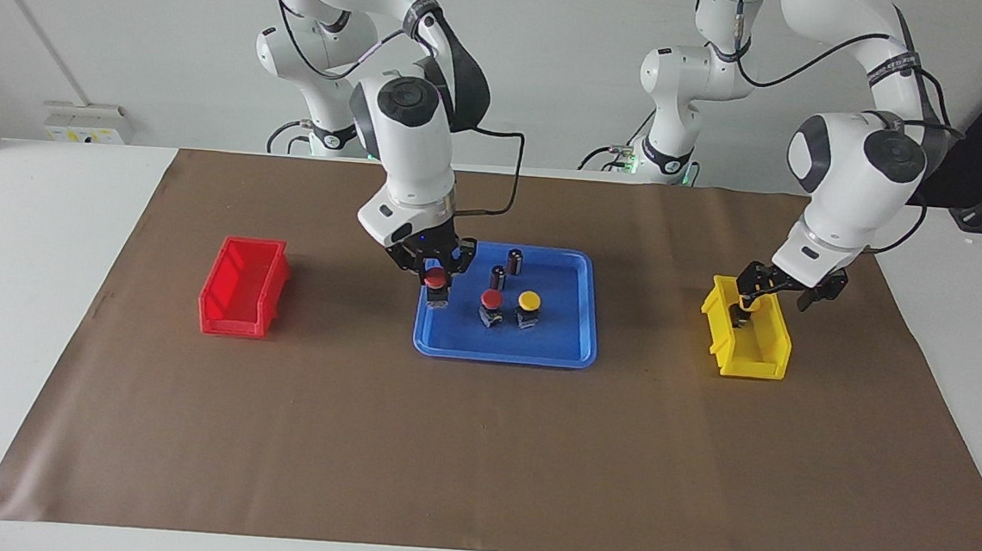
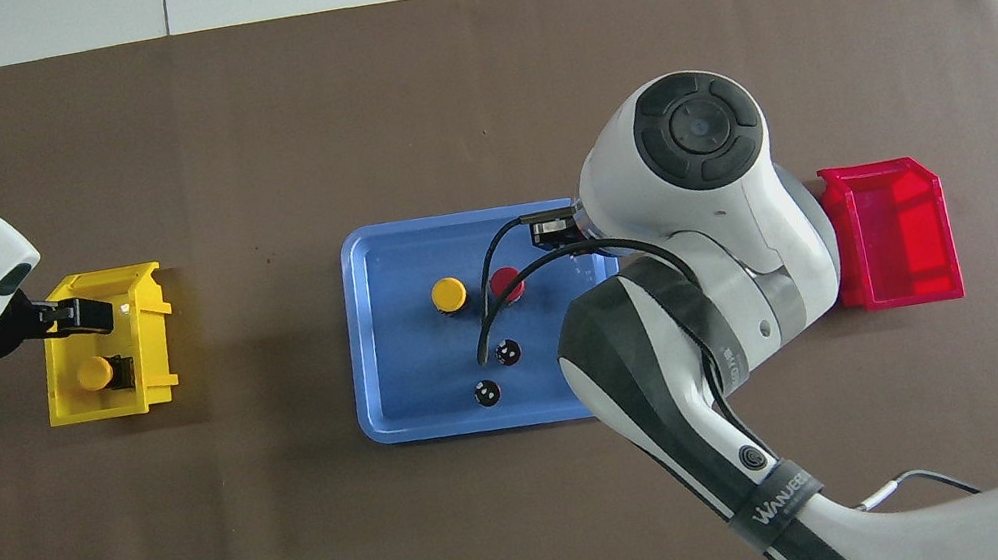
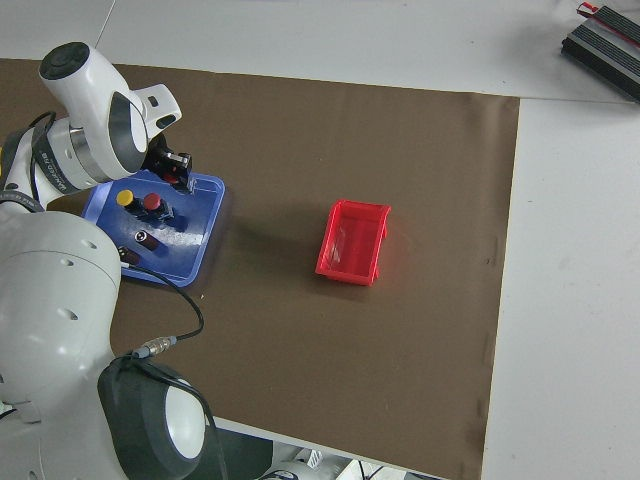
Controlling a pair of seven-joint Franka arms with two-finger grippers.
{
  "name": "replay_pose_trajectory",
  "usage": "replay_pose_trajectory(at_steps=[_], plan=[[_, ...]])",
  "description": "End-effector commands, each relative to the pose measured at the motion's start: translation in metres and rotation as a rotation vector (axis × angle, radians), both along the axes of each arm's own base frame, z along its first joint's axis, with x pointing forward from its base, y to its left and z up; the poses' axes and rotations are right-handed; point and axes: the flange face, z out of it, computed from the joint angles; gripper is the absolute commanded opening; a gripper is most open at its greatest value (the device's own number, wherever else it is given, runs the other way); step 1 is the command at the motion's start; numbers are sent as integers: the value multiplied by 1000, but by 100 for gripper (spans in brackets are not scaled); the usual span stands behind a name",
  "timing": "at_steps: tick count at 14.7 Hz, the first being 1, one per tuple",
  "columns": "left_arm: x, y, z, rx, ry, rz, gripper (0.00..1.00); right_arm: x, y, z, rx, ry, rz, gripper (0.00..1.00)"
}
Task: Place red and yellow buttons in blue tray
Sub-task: 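Place the second red button in the tray while the left gripper grasps yellow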
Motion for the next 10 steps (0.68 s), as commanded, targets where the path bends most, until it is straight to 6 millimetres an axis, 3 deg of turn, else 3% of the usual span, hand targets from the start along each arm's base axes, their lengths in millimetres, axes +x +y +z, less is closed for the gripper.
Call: replay_pose_trajectory(at_steps=[1, 5, 10], plan=[[-18, 9, 0, -4, -14, -16, 80, -16, -5, -31, 7, -8, -1, 30], [-24, 12, -14, -4, 2, -13, 65, -23, -4, -53, 9, -17, -10, 32], [-31, 12, -29, -6, 3, -12, 65, -35, -7, -73, 15, -33, -15, 37]])
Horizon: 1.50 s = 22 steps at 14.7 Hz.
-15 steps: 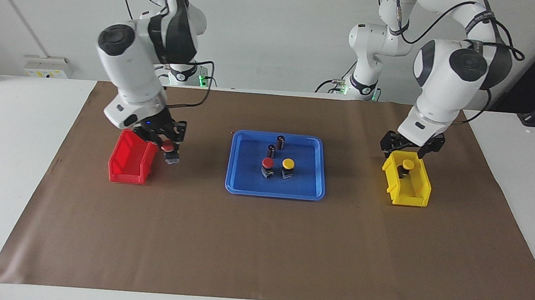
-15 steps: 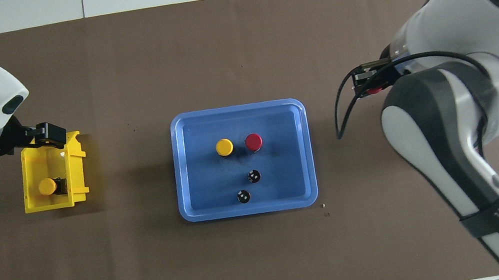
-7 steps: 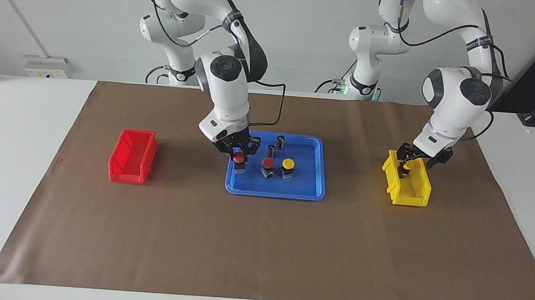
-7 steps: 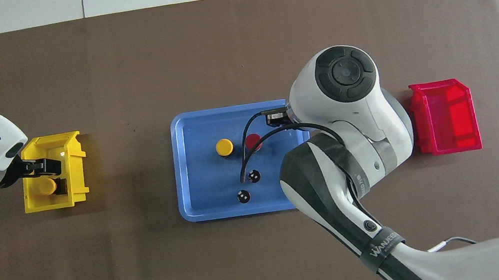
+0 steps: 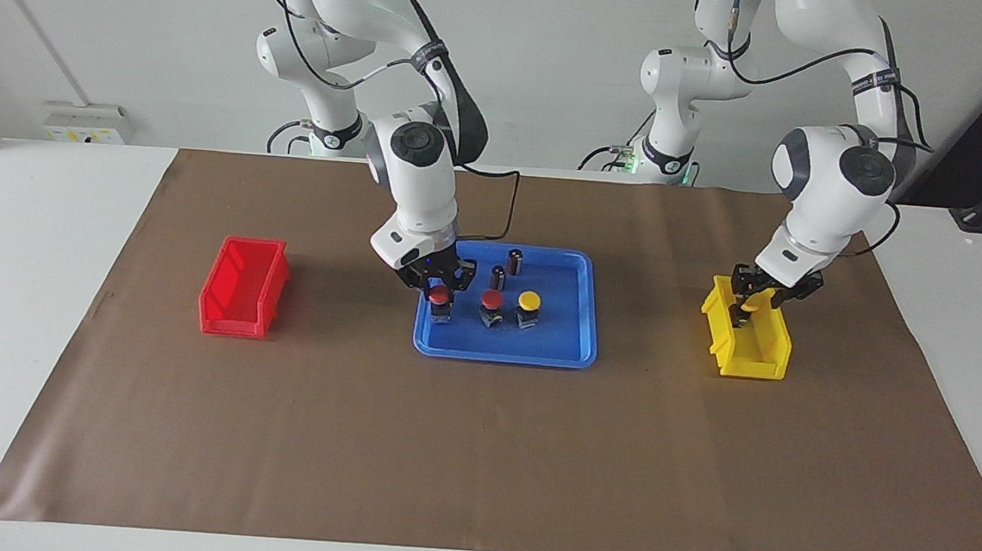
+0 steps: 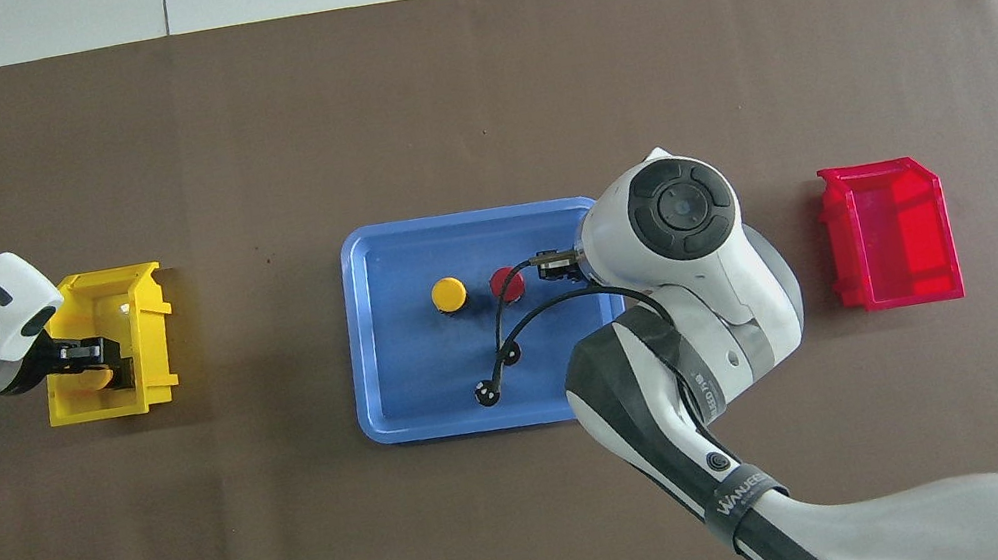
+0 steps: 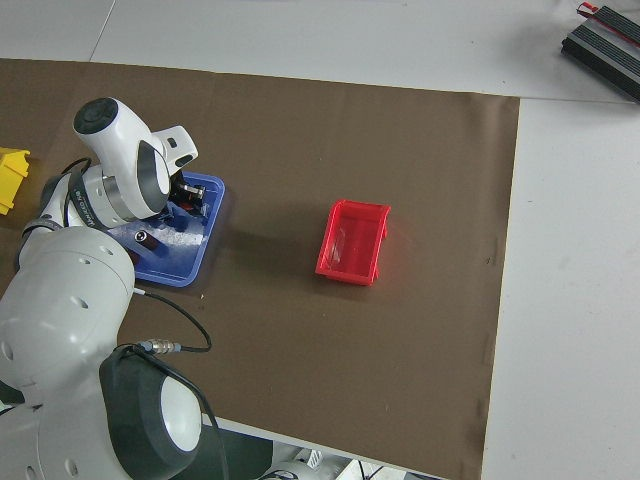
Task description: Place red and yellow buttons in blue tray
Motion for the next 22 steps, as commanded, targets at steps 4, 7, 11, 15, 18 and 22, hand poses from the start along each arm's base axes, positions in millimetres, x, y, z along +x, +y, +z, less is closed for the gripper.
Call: replay_pose_trajectory(at_steps=[4, 7, 11, 15, 18, 22], plan=[[-16, 5, -16, -9, -31, -6, 67, -14, 6, -9, 10, -9, -5, 61], [-19, 13, -29, -11, -52, 4, 67, 17, -1, 34, -3, -3, -22, 100], [-3, 14, -21, -10, -59, 17, 1, 71, -95, 129, -44, 32, -48, 100], [38, 2, 69, -27, 23, 46, 1, 64, -210, 216, -47, 76, -15, 100], [41, -107, 106, -41, 2, 160, 1, 36, -292, 256, -35, 91, -15, 100], [-4, -246, 60, -74, -67, 253, 1, 13, -364, 280, -57, 121, 37, 100]])
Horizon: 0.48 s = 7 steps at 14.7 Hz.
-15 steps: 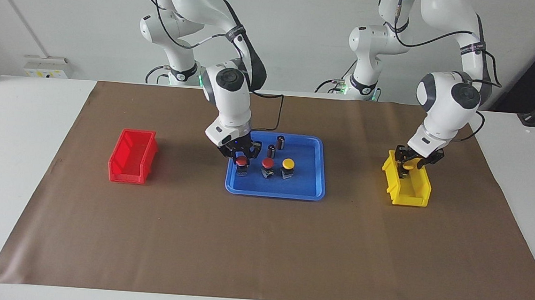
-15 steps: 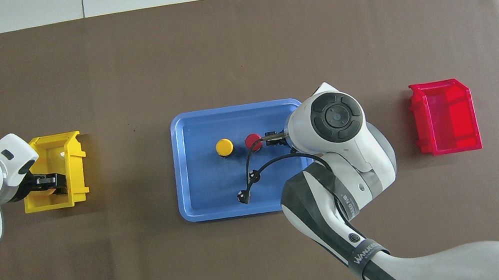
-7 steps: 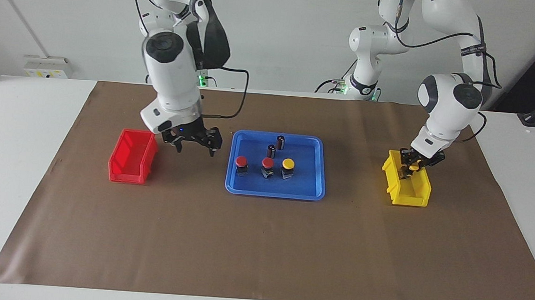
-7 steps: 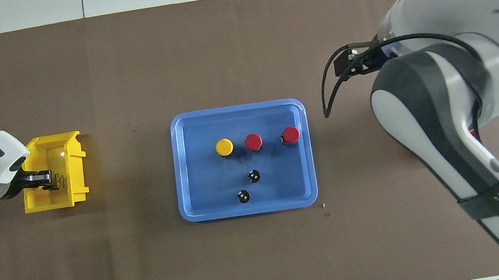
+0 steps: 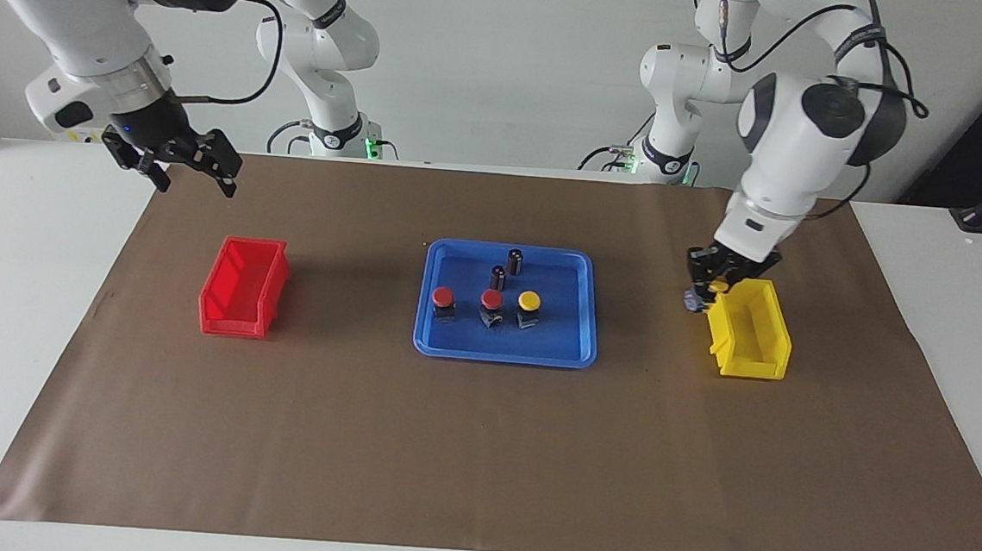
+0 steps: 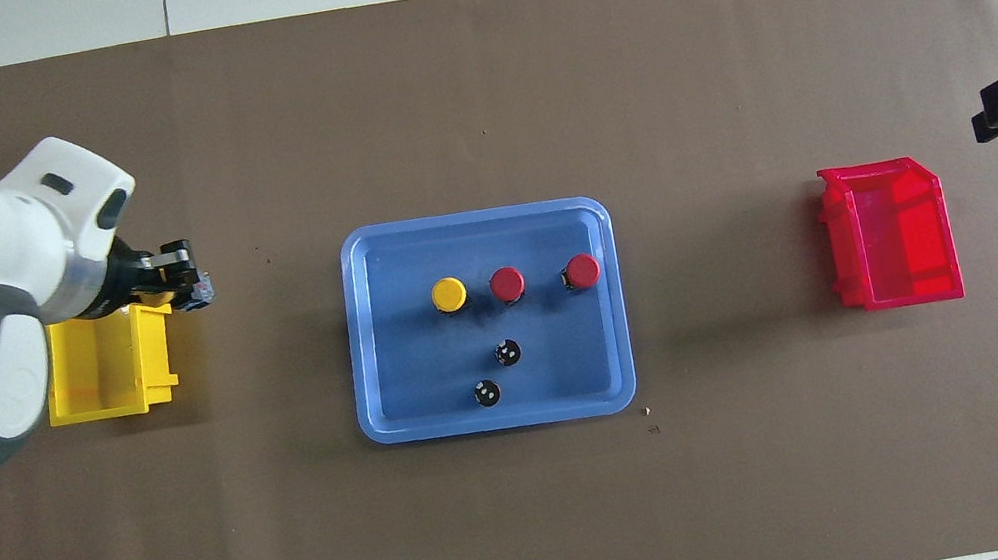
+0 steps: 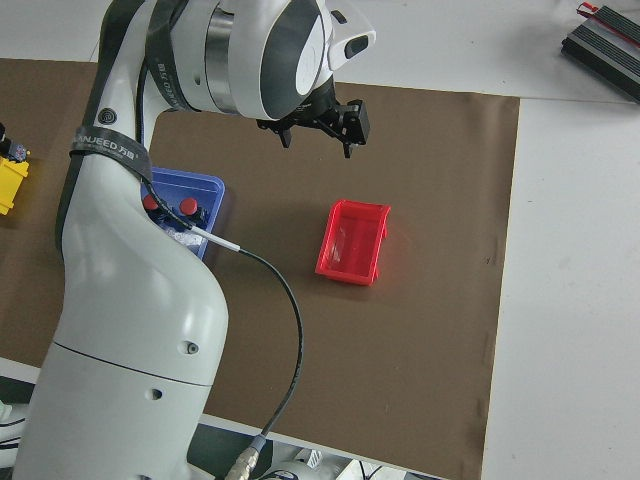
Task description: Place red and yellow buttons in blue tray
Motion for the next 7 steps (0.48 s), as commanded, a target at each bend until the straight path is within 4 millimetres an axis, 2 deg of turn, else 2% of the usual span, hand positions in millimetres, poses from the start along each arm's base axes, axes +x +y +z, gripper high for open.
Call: replay_pose_trajectory(at_steps=[1, 2, 4, 7], plan=[[-17, -54, -46, -22, -17, 48, 1, -6, -23, 6, -43, 26, 56, 100], [-22, -70, -59, -27, -21, 55, 1, -9, -33, 5, -53, 32, 58, 100], [-28, -96, -81, -32, -20, 61, 1, -12, -39, 4, -50, 35, 55, 100], [-34, -109, -90, -32, -18, 50, 1, -16, -37, -2, -48, 42, 60, 100]])
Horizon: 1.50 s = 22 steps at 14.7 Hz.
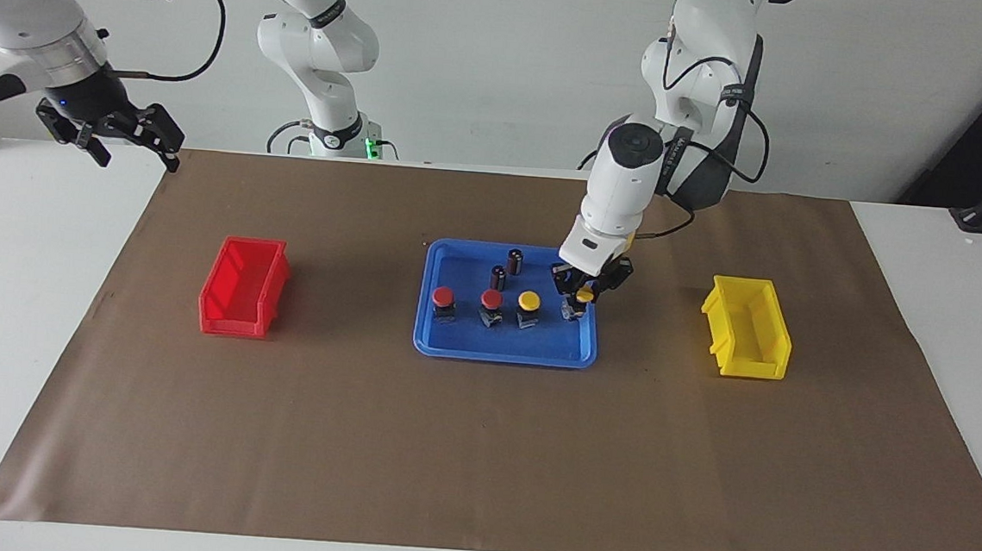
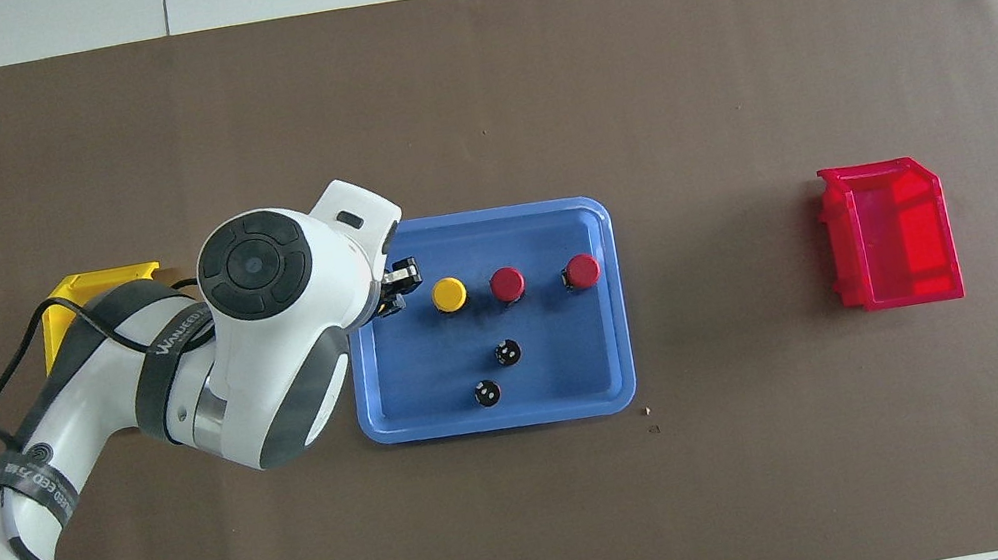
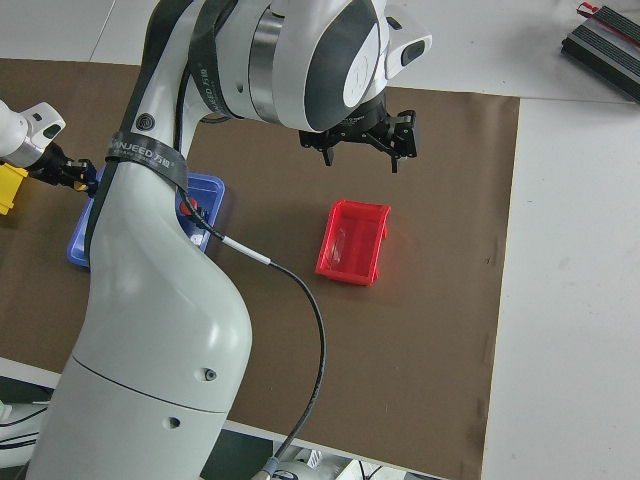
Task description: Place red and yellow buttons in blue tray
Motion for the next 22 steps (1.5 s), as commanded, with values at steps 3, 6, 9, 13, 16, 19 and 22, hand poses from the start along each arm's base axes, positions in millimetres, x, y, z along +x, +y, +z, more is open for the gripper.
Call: replay_pose_trajectory(at_steps=[3, 6, 9, 13, 16, 19, 22], plan=[[1, -10, -16, -2, -7, 12, 1, -5, 7, 0, -7, 13, 34, 100], [3, -10, -29, 10, -2, 3, 27, -6, 3, -1, -9, 17, 26, 100], [3, -10, -29, 22, -6, -4, 70, -5, 6, 0, -11, 16, 21, 100], [8, -1, 0, 77, 15, -27, 100, -1, 32, 1, -8, 29, 3, 100], [30, 44, 64, 117, 78, -157, 100, 0, 41, -1, -15, 36, 12, 100], [62, 121, 122, 116, 108, -234, 100, 1, 44, -1, -17, 33, 16, 100], [73, 233, 171, 82, 79, -289, 100, 2, 47, 0, -20, 25, 24, 100]])
